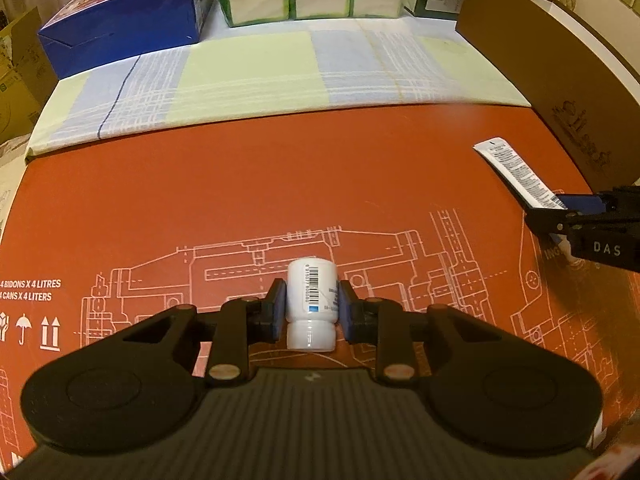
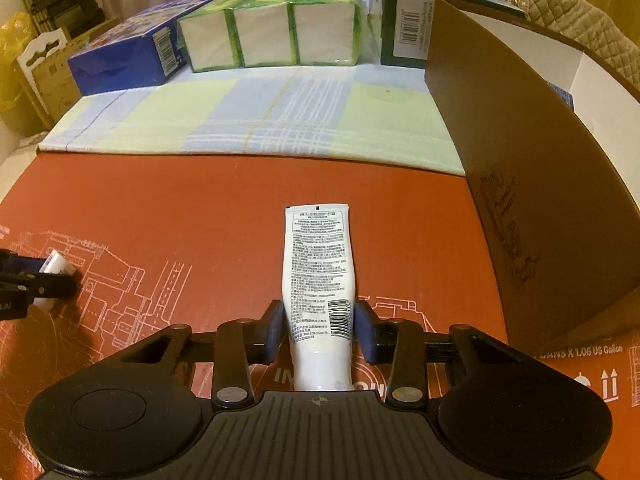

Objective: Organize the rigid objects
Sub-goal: 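Carry the pill bottle and lotion tube into the brown box with both tools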

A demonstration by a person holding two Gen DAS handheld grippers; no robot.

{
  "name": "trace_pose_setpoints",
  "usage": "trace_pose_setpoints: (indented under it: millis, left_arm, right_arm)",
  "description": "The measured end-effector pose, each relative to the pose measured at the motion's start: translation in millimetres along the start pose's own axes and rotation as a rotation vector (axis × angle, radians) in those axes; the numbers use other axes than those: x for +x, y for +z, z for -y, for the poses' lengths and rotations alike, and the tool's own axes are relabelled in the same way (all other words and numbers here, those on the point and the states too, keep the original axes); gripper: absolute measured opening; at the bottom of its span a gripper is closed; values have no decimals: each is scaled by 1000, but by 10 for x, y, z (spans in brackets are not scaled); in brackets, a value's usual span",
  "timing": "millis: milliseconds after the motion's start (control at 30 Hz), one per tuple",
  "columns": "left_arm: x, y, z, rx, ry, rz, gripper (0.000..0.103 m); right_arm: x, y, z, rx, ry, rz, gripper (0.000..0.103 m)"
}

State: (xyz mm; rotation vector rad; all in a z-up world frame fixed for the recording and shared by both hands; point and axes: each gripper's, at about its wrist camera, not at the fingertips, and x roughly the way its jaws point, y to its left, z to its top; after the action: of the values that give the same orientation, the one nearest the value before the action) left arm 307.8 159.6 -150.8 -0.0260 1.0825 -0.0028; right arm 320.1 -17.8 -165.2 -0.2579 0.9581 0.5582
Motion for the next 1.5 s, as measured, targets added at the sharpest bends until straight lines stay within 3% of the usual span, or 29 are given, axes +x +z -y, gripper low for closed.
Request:
trace_pose_setpoints:
  millis: [833,1067,1500]
  left_arm:
    - [-149,-60,405,25,-32,-3,23]
    - [-331,59,629,42,-85,37,23]
    - [-829,568,1325,125,-225,188,23]
  right_arm:
    - [-246,-227,151,-2,93,-49,33]
    - [-540,-294,284,26,138,-2,33]
    - [-1381,-166,722,114,193,176,33]
